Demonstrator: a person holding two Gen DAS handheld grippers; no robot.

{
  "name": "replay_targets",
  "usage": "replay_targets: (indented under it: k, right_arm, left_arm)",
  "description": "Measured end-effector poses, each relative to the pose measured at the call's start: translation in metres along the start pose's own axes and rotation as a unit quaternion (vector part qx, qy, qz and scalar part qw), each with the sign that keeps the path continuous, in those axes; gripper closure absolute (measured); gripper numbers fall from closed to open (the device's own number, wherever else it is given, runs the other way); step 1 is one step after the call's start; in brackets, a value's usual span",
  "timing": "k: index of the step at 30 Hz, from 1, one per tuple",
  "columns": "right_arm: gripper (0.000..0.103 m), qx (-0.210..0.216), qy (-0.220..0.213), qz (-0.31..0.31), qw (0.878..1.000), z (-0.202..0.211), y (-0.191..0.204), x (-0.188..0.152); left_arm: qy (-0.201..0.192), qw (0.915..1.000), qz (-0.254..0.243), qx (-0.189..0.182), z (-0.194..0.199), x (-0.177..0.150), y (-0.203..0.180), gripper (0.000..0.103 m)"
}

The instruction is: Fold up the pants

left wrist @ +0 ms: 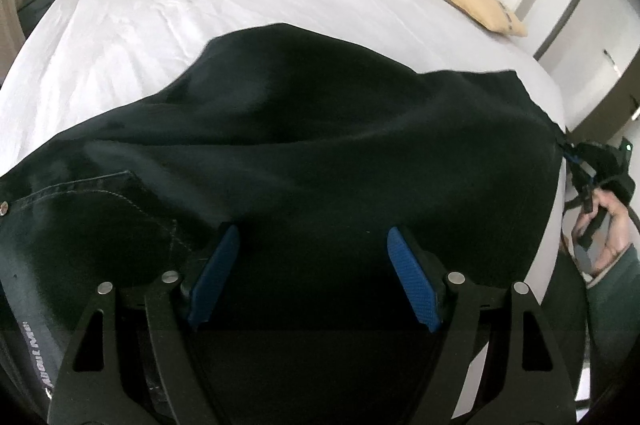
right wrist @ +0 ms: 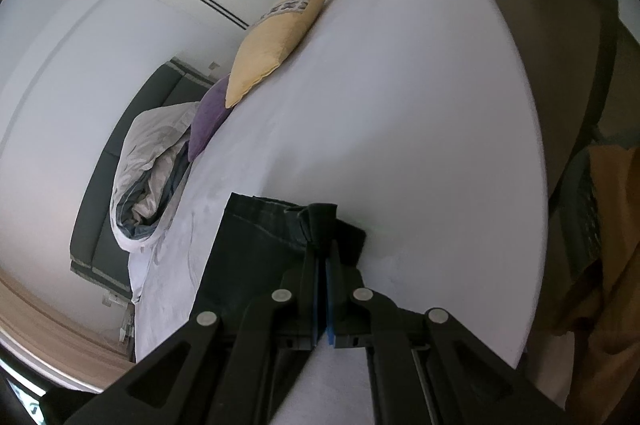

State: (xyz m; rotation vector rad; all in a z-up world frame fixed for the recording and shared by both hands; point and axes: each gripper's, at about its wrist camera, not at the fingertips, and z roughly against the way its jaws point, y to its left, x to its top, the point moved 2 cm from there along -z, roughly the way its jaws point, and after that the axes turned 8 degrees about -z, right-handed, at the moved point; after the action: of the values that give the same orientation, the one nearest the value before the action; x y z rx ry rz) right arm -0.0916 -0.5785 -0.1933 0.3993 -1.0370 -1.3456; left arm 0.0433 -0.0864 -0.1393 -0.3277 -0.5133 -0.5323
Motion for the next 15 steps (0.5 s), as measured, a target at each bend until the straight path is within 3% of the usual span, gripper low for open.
replay_targets:
  k: [4, 7, 8, 9, 11, 13, 15]
  right_arm:
    - [0.102, -0.019, -0.005, -0.003, 1.000, 0.003, -0.006, -0.006]
    - [0.101, -0.022, 0.015, 0.015, 1.000, -0.005, -0.007, -0.005]
    - [0.094, -0.025, 0.018, 0.026, 0.999, -0.001, -0.004, -0.002]
    - [0.068, -0.037, 0.015, 0.040, 0.998, 0.007, 0.004, 0.002]
    - [0.043, -0.095, -0.030, 0.076, 0.992, 0.031, 0.019, 0.012]
    - [0.043, -0.072, -0.047, 0.126, 0.988, 0.051, 0.053, 0.020]
    - [0.043, -0.003, 0.012, 0.189, 0.982, 0.047, 0.099, 0.013]
  left_arm:
    - [-0.006, 0.9999, 0.010, -0.005, 0.001, -0.004, 0.006, 0.027]
    - [-0.007, 0.9999, 0.007, -0.003, 0.001, -0.004, 0.005, 0.027]
    - [-0.008, 0.9999, 0.012, -0.006, 0.002, -0.004, 0.007, 0.027]
    - [-0.011, 0.9997, 0.020, -0.009, 0.005, -0.004, 0.010, 0.027]
    - [-0.019, 0.9990, 0.036, -0.015, 0.013, -0.003, 0.014, 0.027]
    - [-0.036, 0.9983, 0.045, -0.005, 0.028, -0.006, 0.022, 0.027]
    - [-0.039, 0.9976, 0.057, 0.012, 0.036, -0.011, 0.036, 0.027]
